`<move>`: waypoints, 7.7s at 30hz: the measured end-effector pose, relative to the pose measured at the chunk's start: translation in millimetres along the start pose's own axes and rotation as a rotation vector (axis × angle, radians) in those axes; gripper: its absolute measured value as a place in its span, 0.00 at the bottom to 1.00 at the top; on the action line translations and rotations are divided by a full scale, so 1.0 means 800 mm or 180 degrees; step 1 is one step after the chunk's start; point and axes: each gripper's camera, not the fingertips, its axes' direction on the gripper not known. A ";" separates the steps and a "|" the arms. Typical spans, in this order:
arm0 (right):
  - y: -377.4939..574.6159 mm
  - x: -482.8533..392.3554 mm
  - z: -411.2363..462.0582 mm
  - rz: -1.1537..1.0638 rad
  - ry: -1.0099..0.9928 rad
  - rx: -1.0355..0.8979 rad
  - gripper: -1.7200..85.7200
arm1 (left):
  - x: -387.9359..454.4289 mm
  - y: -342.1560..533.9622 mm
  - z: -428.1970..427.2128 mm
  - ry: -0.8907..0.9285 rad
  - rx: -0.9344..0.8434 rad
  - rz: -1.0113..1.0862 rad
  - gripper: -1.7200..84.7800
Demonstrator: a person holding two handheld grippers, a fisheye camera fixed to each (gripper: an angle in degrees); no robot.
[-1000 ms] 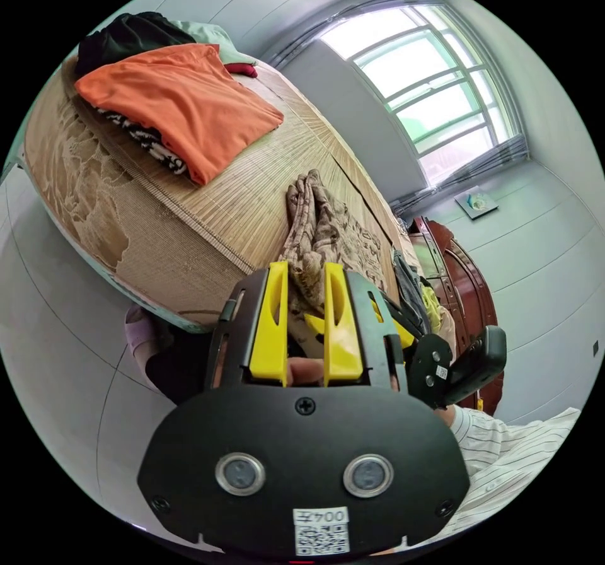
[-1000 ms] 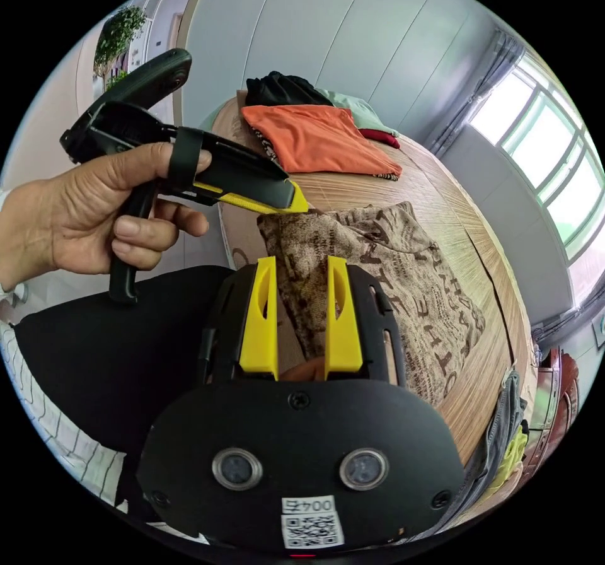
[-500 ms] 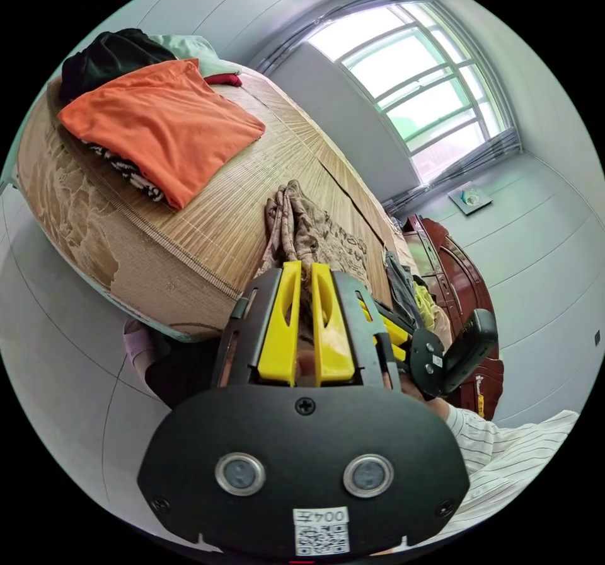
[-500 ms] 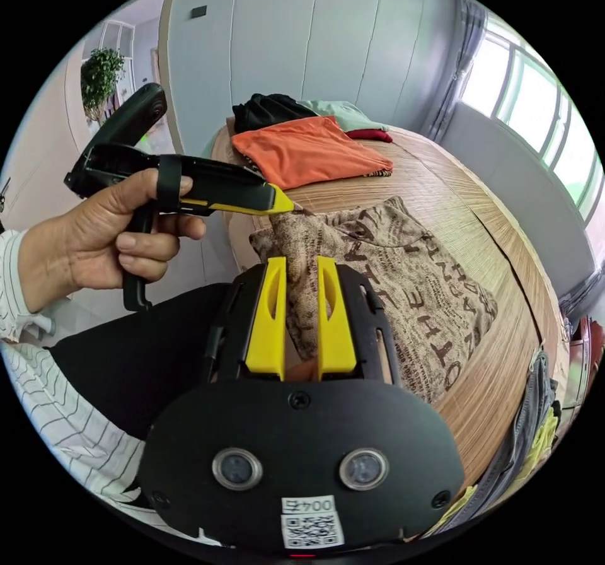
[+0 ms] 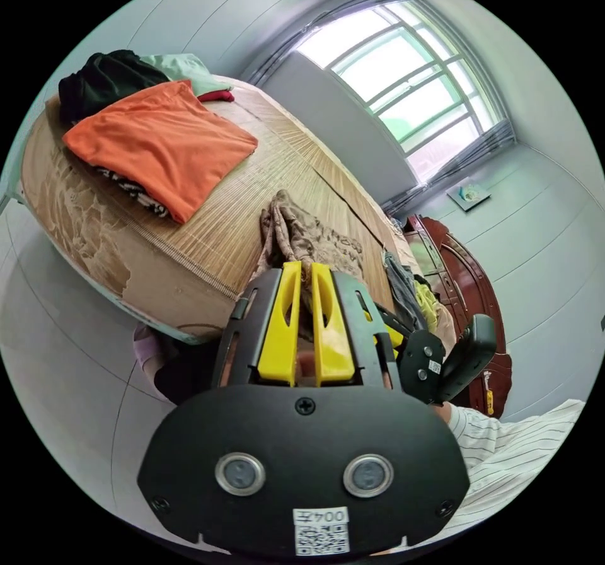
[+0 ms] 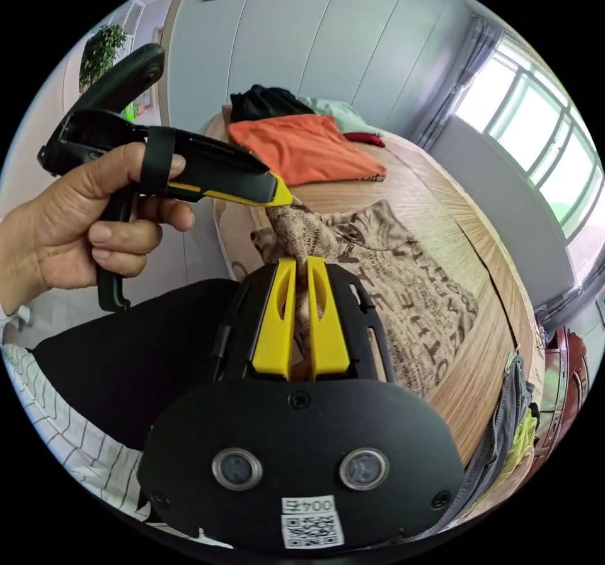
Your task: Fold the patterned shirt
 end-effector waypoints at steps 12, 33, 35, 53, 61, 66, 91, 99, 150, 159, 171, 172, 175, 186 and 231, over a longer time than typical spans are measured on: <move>0.134 0.100 -0.022 0.1381 -0.0184 0.0650 0.08 | 0.112 -0.020 0.008 0.0248 0.0748 0.0399 0.02; 0.225 0.248 0.148 0.1792 -0.0617 0.0507 0.03 | 0.103 -0.022 0.240 -0.0004 0.0241 0.0307 0.02; 0.230 0.274 0.211 0.1846 -0.0710 0.0107 0.02 | 0.100 -0.022 0.243 0.0009 0.0240 0.0278 0.02; 0.315 0.400 0.410 0.3161 -0.1772 -0.0004 0.01 | 0.078 -0.016 0.260 0.0129 0.0201 0.0154 0.02; 0.366 0.319 0.370 0.3119 -0.2555 0.0582 0.02 | 0.069 -0.015 0.258 0.0187 0.0184 0.0113 0.02; 0.417 0.258 0.433 0.3408 -0.2597 0.0385 0.03 | 0.078 -0.028 0.245 0.0171 0.0072 0.0156 0.02; 0.550 0.188 0.494 0.4182 -0.2879 0.0727 0.17 | -0.124 0.002 0.118 0.1442 -0.0473 -0.0023 0.23; 0.545 0.154 0.507 0.3980 -0.3191 0.0656 0.18 | -0.077 0.006 0.121 0.1124 -0.0759 0.0473 0.26; 0.545 0.228 0.435 0.4529 -0.3647 0.0735 0.23 | -0.017 0.044 0.161 0.1185 0.0087 -0.1287 0.11; 0.486 0.296 0.451 0.4489 -0.3865 0.0690 0.22 | -0.040 0.003 0.148 0.1343 -0.0061 -0.1449 0.11; 0.390 0.383 0.435 0.4416 -0.3911 0.0703 0.18 | -0.068 -0.020 0.150 0.1464 -0.0131 -0.1536 0.11; 0.376 0.392 0.431 0.4373 -0.3911 0.0692 0.18 | -0.072 -0.021 0.150 0.1473 -0.0128 -0.1538 0.11; 0.341 0.407 0.427 0.4326 -0.3876 0.0548 0.18 | -0.077 -0.026 0.146 0.1428 -0.0107 -0.1510 0.11; 0.168 0.438 0.250 0.3257 -0.1987 0.0062 0.09 | -0.023 -0.066 0.079 0.0895 0.0055 -0.0441 0.11; -0.326 0.461 0.320 0.2820 -0.2184 -0.0498 0.10 | -0.534 -0.354 -0.060 0.1372 0.0215 -0.1457 0.11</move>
